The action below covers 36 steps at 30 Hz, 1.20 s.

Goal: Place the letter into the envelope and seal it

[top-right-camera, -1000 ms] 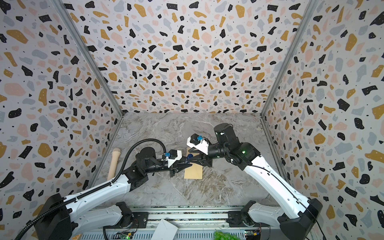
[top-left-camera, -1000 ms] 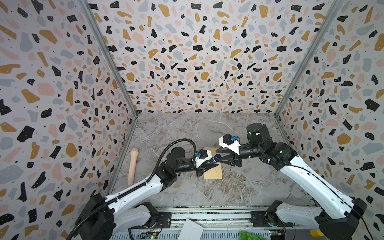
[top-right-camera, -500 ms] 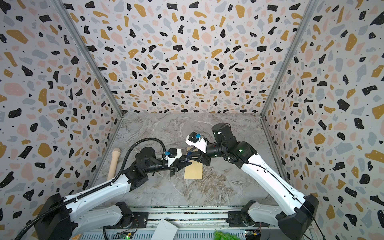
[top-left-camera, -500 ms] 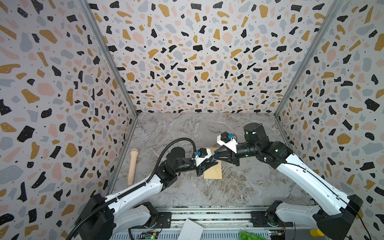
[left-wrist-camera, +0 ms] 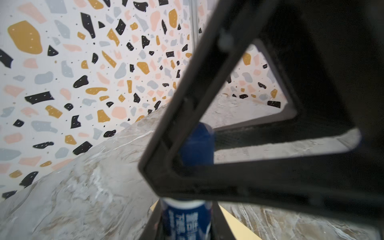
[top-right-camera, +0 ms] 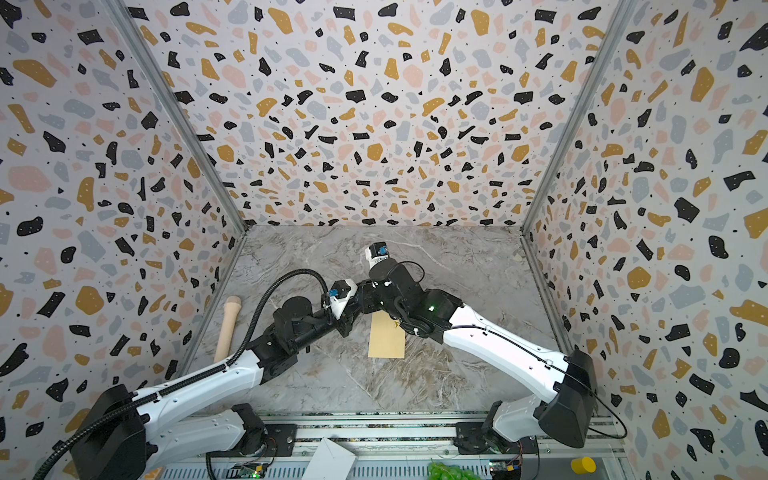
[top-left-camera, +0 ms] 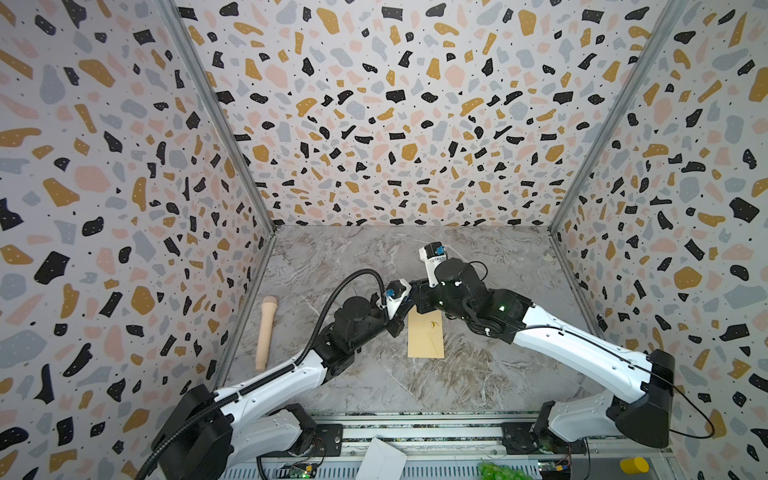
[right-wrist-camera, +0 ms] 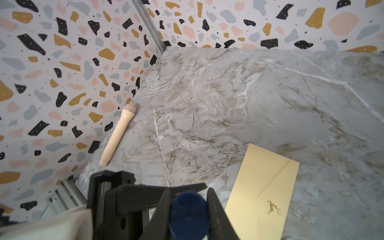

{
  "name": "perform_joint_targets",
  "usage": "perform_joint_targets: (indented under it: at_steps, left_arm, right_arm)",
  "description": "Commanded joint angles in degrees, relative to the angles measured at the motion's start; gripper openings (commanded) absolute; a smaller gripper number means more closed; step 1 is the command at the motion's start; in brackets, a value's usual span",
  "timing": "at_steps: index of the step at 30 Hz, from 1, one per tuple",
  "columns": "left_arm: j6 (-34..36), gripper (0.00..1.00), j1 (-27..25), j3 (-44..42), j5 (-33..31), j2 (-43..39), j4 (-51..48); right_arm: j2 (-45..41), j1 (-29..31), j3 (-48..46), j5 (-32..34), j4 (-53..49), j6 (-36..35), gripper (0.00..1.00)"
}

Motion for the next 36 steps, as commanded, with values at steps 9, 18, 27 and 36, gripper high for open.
perform_joint_targets:
  at_steps: [9,18,27,36]
  left_arm:
    - [-3.9,0.00,0.2,1.0,-6.1,-2.1,8.0]
    - [-15.5,0.00,1.0,8.8,-15.0,-2.4,-19.3]
    - [-23.3,0.00,4.3,18.9,-17.4,9.1,-36.7]
    - [-30.5,0.00,8.8,20.6,-13.3,21.5,-37.0]
  right_arm:
    - [-8.0,-1.1,-2.5,-4.3,4.4,-5.0,0.49]
    - [-26.5,-8.4,-17.5,-1.6,17.9,-21.4,0.84]
    - [-34.4,-16.9,-30.6,-0.2,23.2,-22.8,0.86]
    - [-34.8,-22.1,-34.7,-4.1,23.6,-20.0,0.86]
